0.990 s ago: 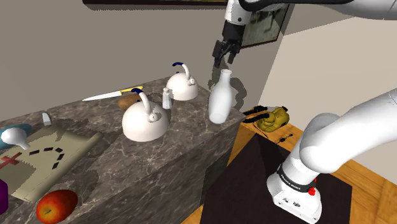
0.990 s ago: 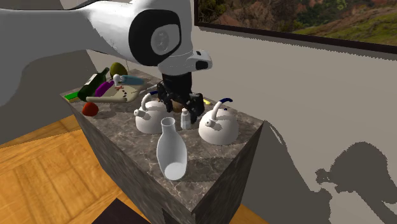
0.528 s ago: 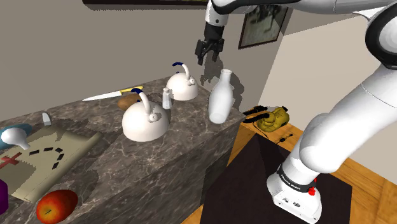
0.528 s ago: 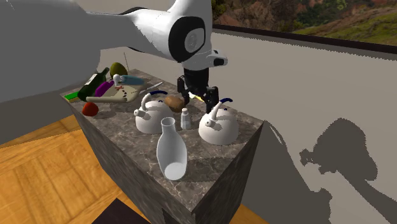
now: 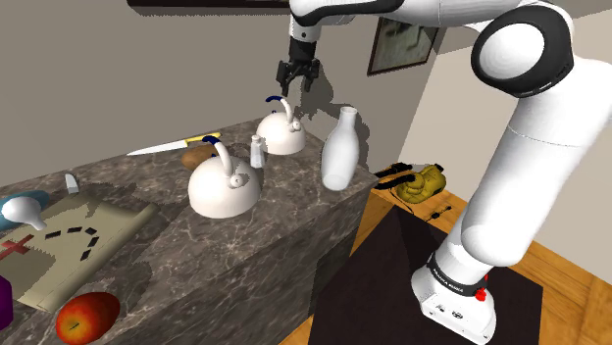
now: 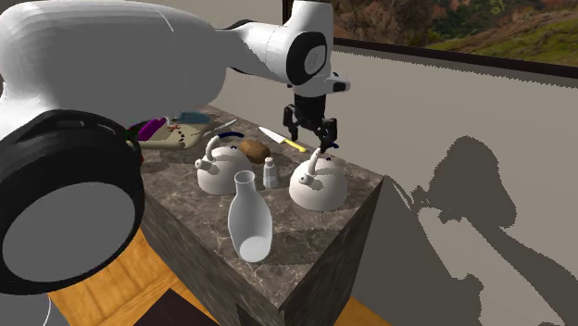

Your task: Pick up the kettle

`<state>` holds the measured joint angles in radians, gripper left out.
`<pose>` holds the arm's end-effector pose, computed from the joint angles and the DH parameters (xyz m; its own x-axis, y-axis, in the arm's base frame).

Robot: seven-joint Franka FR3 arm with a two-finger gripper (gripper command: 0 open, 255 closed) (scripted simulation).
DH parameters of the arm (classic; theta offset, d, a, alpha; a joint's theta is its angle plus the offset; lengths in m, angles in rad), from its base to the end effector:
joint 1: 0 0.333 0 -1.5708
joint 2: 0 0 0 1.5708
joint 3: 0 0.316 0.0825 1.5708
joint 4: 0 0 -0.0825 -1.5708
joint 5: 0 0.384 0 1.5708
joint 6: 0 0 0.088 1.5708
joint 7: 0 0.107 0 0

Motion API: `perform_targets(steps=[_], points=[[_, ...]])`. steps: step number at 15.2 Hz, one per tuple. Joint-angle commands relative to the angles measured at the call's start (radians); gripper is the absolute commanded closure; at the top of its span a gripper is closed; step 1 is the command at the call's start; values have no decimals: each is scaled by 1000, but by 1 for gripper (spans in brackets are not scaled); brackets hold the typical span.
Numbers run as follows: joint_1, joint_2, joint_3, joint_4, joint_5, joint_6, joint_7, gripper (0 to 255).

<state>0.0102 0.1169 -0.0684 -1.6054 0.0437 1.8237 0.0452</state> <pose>0.6085 -0.0298 0.5635 0.9886 -0.1125 0.0996 -0.1090 -0.9932 -0.0398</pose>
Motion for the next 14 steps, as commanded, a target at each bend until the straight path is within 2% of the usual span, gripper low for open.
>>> perform_targets(steps=[1, 3, 4, 11, 13, 14], points=[[-5, 95, -3, 111, 6, -17, 1, 0], [-10, 188, -4, 229, 12, -41, 4, 0], [-11, 207, -4, 253, 13, -47, 5, 0], [-9, 199, -3, 140, 14, 58, 2, 0], [-9, 199, -3, 140, 14, 58, 2, 0], [-9, 200, -3, 141, 14, 58, 2, 255]])
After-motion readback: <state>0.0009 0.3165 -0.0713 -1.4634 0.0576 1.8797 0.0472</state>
